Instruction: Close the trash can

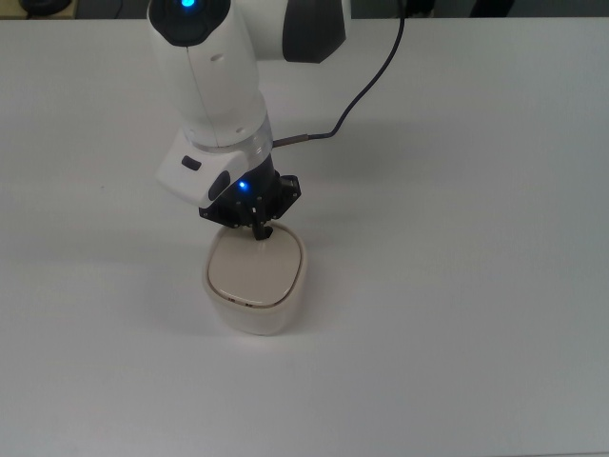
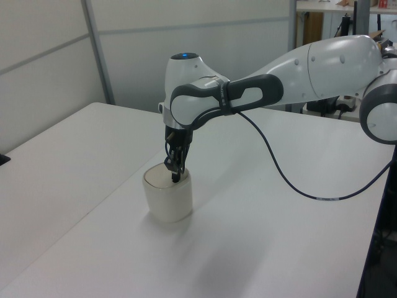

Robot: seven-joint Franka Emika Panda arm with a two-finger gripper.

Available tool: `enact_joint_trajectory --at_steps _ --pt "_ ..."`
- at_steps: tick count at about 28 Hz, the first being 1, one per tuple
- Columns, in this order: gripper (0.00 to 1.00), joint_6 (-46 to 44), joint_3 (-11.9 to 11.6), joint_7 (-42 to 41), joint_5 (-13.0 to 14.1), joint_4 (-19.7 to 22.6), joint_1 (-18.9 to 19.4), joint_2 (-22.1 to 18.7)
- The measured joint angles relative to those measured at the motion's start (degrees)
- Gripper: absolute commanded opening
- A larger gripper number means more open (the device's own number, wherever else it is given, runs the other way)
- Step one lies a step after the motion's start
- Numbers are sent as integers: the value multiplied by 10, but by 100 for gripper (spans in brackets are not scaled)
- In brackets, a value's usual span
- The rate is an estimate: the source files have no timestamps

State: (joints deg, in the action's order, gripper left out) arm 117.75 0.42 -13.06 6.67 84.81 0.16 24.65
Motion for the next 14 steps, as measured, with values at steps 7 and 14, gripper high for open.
enact_joint_trajectory --at_steps 7,14 --pt "0 0 0 0 -5 0 1 0" --pt "34 0 0 0 -5 -1 1 0"
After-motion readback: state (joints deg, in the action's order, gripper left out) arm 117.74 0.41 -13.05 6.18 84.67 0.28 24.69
